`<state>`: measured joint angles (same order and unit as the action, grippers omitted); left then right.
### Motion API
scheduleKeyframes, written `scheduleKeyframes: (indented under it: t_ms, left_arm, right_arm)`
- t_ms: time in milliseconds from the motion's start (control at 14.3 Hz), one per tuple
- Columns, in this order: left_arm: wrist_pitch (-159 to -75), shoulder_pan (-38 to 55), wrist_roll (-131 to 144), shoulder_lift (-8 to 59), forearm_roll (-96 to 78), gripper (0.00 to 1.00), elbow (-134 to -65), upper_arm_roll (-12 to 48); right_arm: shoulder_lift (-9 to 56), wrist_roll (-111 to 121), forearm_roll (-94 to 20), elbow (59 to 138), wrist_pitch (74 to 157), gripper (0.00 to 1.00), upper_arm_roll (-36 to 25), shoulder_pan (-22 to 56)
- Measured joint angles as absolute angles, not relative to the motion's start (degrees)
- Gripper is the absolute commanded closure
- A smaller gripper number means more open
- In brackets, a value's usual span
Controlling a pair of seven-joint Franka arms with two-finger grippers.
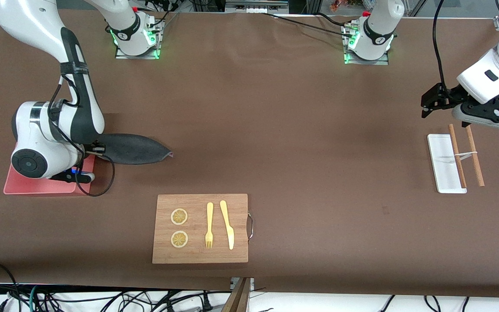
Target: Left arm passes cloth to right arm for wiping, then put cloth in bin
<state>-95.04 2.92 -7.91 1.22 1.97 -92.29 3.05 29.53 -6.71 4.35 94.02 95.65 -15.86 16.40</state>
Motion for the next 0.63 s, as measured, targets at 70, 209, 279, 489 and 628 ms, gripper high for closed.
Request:
scheduleKeyframes:
  t_ms: [70, 209, 279, 489, 628]
  left_arm:
    - [-95.19, 2.92, -7.80, 1.23, 1.97, 0.00, -92.29, 3.07]
    - [-95.24, 2.91, -7.56, 1.23, 1.97, 0.00, -92.29, 3.05]
    - [-95.24, 2.91, -7.49, 1.22, 1.97, 0.00, -92.29, 3.04]
    - [-95.34, 3.01, -7.46, 1.23, 1.97, 0.00, -92.18, 3.19]
    - [-95.35, 3.24, -7.44, 1.22, 1.97, 0.00, -91.97, 3.46]
  right_arm:
    - [29.53, -5.90, 5.23, 94.00, 96.19, 1.00, -15.85, 16.44]
    - [29.57, -5.74, 5.34, 94.03, 98.40, 1.00, -15.52, 16.54]
    - [29.67, -5.89, 4.93, 94.05, 99.56, 1.00, -14.87, 16.57]
    - [30.00, -11.49, 2.72, 94.06, 101.75, 1.00, -11.36, 16.82]
    - [30.09, -18.22, 2.20, 93.99, 102.45, 1.00, -7.72, 17.06]
